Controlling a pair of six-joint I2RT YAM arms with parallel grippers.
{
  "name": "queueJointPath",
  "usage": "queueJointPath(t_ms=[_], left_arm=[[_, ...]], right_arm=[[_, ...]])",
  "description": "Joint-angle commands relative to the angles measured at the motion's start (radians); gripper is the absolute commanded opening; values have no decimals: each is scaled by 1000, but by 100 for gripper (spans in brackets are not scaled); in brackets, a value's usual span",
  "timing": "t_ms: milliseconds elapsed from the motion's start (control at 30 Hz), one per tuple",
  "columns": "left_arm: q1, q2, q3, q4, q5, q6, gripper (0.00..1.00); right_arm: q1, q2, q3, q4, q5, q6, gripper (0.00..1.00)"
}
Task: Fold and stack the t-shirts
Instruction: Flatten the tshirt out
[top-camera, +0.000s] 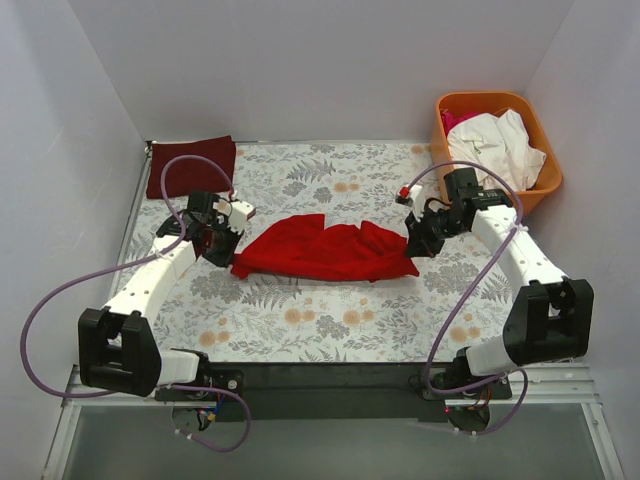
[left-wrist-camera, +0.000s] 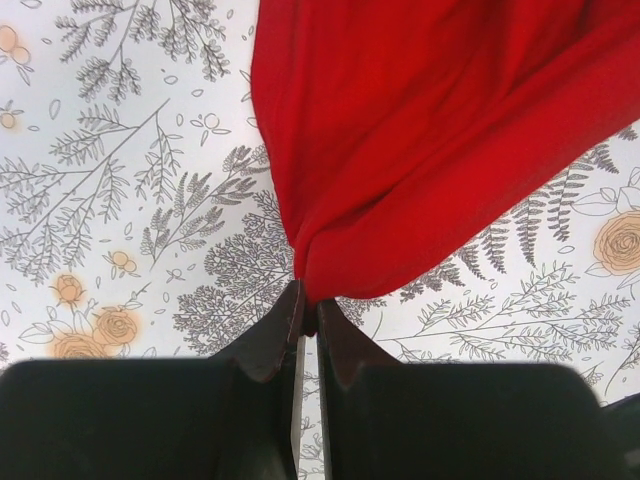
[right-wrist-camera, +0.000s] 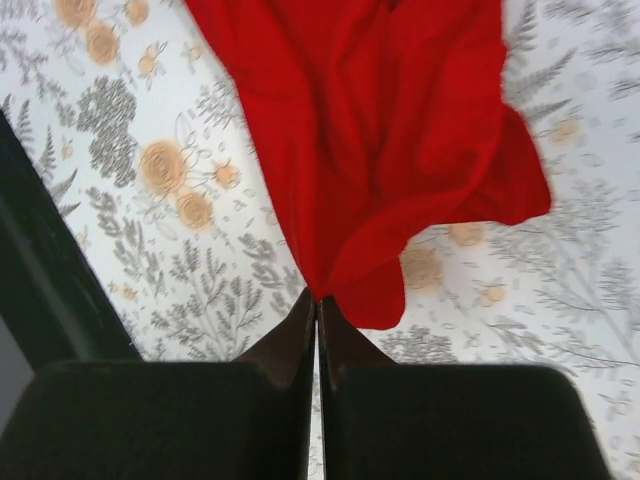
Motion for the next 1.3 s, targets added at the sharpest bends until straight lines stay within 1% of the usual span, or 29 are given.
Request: queueJointPath(t_ms=[0, 33, 67, 167, 233, 267, 333, 400, 467, 533, 567, 600, 633, 667, 700, 867, 933, 1000, 1033, 1100, 1133, 1167, 1233, 1267], left_arm=[[8, -18, -17, 4, 0, -7, 0], [8, 3, -10, 7, 0, -10, 0], [8, 14, 7, 8, 4, -12, 0], [9, 71, 58, 21, 6, -17, 0], [14, 106, 87, 28, 6, -24, 0], [17, 149, 123, 34, 12, -26, 0], [25, 186, 162, 31, 17, -27, 0], [28, 212, 206, 15, 30, -26, 0], [31, 212, 222, 10, 38, -23, 0], [31, 195, 225, -1, 49, -21, 0], [31, 187, 224, -11, 55, -18, 0], [31, 175, 216, -21, 61, -14, 0], [31, 163, 205, -37, 64, -12, 0], [31, 149, 196, -47, 75, -10, 0], [31, 116, 173, -53, 78, -3, 0], [31, 26, 139, -100, 107, 11, 0], [31, 16, 142, -113, 110, 11, 0], [31, 25, 147, -111, 109, 11, 0], [31, 35, 148, -102, 107, 11, 0], [31, 78, 165, -93, 112, 2, 0], [31, 94, 170, -87, 116, -3, 0], [31, 127, 180, -84, 120, -12, 0], [31, 152, 190, -75, 121, -21, 0], [31, 172, 187, -68, 118, -29, 0]], right_arm=[[30, 37, -1, -13, 12, -2, 1], [30, 60, 19, -16, 5, 8, 1], [30, 109, 80, -17, -9, 25, 1], [30, 188, 185, -11, -22, 56, 1], [29, 293, 243, -14, -3, 77, 1], [26, 353, 308, -16, 17, 83, 1], [18, 389, 375, -17, 5, 103, 1], [7, 386, 422, -25, -25, 111, 1], [6, 330, 403, -28, -19, 96, 1], [6, 280, 320, -34, -3, 53, 1], [6, 224, 288, -43, 20, 36, 1], [6, 194, 215, -52, 33, 21, 1], [6, 165, 178, -65, 43, -19, 1], [6, 101, 145, -103, 50, -42, 1], [7, 64, 75, -123, 52, -65, 1], [9, -173, -27, -224, 37, -203, 1], [9, -214, -44, -229, 37, -217, 1], [9, -211, -56, -204, 49, -217, 1], [7, -188, -59, -160, 61, -203, 1], [7, -82, -52, -112, 115, -164, 1], [6, -39, -44, -79, 119, -151, 1], [6, 43, -12, -71, 121, -139, 1], [6, 111, 17, -54, 123, -95, 1], [6, 163, 37, -39, 129, -81, 4]])
